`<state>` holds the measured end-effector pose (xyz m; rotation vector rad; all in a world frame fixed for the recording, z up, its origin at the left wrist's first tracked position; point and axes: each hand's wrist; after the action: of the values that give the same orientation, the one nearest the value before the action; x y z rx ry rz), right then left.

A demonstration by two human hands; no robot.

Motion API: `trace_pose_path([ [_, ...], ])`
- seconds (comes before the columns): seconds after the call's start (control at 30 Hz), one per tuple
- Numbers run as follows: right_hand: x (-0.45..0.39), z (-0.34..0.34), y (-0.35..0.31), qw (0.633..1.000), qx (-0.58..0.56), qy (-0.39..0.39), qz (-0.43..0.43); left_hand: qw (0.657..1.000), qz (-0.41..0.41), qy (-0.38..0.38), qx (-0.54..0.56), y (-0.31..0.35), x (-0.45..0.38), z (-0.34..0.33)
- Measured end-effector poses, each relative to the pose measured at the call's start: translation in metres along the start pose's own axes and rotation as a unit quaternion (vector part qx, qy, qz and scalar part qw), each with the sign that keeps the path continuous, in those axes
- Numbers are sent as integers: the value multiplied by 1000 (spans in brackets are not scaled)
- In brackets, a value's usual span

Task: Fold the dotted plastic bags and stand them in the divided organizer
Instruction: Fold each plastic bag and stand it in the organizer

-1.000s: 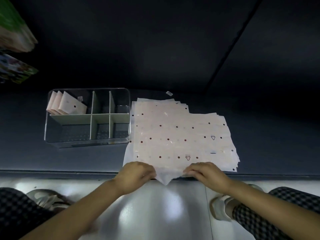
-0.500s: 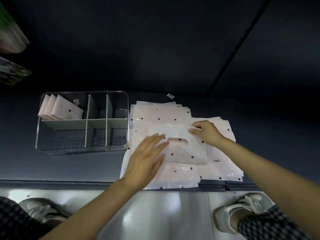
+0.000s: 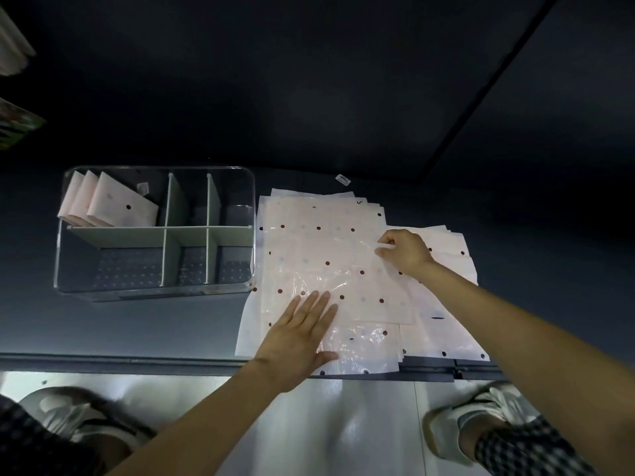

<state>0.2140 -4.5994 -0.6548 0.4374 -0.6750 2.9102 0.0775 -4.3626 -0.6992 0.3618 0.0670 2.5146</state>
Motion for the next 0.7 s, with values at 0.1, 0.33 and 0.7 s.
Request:
trace_pose_path([
  [0.1, 29, -7, -9, 985, 104, 120, 67, 1000, 1, 13, -4, 0, 0, -3],
  [0.33, 125, -79, -2, 926, 166, -72, 331, 1000, -5, 5, -5, 3, -2, -2],
  [0.7, 145, -42, 43, 935, 252, 25, 249, 1000, 14, -14, 22, -19, 22, 2],
])
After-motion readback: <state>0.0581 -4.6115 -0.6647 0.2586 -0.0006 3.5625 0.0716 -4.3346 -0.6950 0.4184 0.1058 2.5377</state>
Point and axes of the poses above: each hand's wrist, its own x-axis away from the middle knuckle, its own z-axis out of the back of the hand, y = z × x, and after that the axes turned 4 degrees about z, right-handed
